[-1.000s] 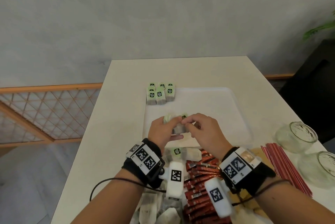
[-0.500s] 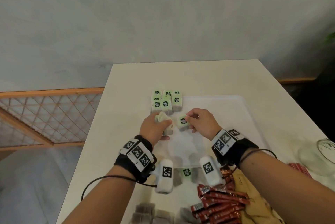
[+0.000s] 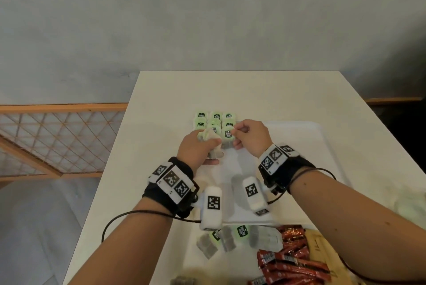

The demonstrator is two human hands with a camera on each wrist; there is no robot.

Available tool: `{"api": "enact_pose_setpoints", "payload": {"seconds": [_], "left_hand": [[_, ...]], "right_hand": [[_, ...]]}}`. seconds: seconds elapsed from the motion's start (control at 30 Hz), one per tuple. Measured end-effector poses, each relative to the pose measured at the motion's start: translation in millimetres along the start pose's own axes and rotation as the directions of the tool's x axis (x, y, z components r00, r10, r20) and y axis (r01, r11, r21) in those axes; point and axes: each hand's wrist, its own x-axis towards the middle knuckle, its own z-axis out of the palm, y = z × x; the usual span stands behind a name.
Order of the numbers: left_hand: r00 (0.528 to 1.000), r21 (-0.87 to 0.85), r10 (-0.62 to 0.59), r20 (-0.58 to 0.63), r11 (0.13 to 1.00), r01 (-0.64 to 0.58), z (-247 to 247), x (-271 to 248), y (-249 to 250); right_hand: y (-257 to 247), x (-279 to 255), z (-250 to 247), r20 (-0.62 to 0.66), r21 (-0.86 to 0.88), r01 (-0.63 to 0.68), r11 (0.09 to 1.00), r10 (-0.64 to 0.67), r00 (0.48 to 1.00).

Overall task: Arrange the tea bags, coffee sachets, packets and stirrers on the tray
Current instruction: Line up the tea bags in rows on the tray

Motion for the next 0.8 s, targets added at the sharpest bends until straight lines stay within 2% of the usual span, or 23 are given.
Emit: {"api": "enact_pose_setpoints", "payload": {"seconds": [0.13, 0.23, 0.3, 0.4, 0.57, 0.8], "left_hand": [[0.988, -0.229, -0.121, 0.095, 0.963, 0.140, -5.8, -12.4, -0.6], [0.974, -0.348, -0.155, 0.166, 0.915, 0.204, -7.8, -23.8, -2.1], [0.973, -0.365, -0.140, 0.181, 0.910, 0.198, -6.7, -33.0, -5.0], [0.986, -0.340, -0.106, 0.129, 0.929, 0.144, -2.4, -47.0, -11.3], [0.998, -0.336, -0.049, 0.027, 0.940, 0.055, 10.1, -73.4, -17.3], [1.000, -0.377, -0.018, 0.009, 0.926, 0.020, 23.5, -105.3, -17.5]], "right_hand": [[-6.1, -10.9, -3.2, -0.031, -0.006, 0.017, 1.000, -0.017, 0.999], [-13.2, -29.9, -6.5, -0.049, 0.044, 0.032, 0.999, -0.030, 0.998], [-18.1, -49.4, -7.4, 0.041, 0.078, 0.033, 0.996, -0.036, 0.998], [-21.9, -80.6, -9.2, 0.152, 0.125, 0.028, 0.992, -0.047, 0.987], [-17.3, -113.6, -11.4, 0.122, 0.082, 0.063, 0.995, -0.072, 0.990], [-13.9, -143.9, -17.8, 0.090, -0.069, 0.102, 0.992, -0.096, 0.991]]}}
